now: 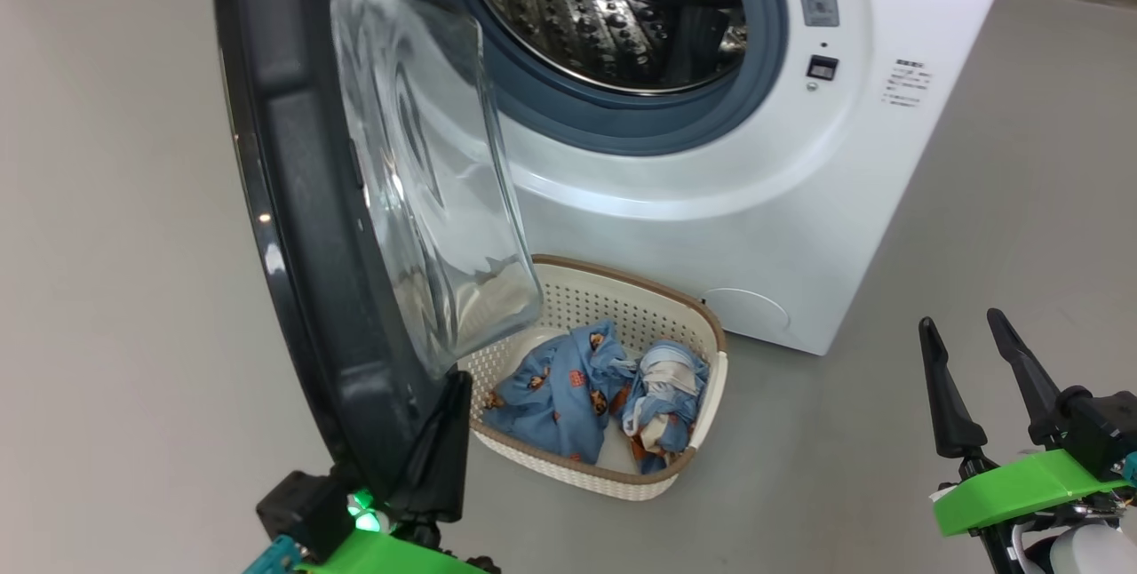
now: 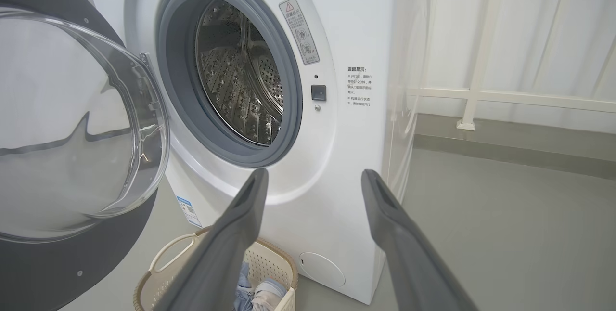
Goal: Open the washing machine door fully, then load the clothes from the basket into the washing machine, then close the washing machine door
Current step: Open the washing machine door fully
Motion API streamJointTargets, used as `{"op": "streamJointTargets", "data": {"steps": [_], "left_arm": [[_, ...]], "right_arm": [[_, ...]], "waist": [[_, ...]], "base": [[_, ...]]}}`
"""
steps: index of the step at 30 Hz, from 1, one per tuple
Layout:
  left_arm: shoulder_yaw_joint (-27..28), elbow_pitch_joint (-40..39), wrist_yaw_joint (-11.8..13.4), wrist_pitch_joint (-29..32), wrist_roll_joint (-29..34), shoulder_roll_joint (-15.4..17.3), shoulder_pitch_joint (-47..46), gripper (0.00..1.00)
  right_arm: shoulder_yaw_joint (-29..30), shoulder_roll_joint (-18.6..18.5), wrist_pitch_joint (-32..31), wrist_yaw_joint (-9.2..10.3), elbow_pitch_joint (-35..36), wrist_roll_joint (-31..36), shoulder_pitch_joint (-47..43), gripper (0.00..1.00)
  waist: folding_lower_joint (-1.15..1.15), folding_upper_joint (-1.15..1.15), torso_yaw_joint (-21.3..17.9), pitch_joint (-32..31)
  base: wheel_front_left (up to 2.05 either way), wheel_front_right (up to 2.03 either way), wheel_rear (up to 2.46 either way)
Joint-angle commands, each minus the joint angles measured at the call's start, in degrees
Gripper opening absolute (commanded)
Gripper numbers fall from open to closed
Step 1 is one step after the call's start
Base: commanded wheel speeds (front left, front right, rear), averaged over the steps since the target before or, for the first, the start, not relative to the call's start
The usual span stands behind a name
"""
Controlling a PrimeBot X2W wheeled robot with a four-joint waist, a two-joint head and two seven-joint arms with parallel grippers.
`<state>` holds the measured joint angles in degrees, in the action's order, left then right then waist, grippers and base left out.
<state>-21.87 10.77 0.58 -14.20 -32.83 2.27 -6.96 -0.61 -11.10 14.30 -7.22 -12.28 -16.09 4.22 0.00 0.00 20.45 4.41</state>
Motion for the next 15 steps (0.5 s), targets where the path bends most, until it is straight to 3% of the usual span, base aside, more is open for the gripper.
{"op": "streamJointTargets", "data": {"steps": [1,15], "left_arm": [[2.86,-1.83,0.80,-0.80,0.39,1.22,-0.25,0.00],[6.85,-4.53,4.55,-0.20,-0.48,4.08,2.15,0.00]], "right_arm": [[-0.92,-1.05,0.70,-0.26,1.49,0.71,0.29,1.00],[-1.13,-0.90,0.70,-0.26,1.47,0.62,-0.09,1.00]], "waist": [[0.00,0.00,0.97,-0.28],[0.00,0.00,4.77,-0.75]], "base": [[0.00,0.00,0.00],[0.00,0.00,0.00]]}}
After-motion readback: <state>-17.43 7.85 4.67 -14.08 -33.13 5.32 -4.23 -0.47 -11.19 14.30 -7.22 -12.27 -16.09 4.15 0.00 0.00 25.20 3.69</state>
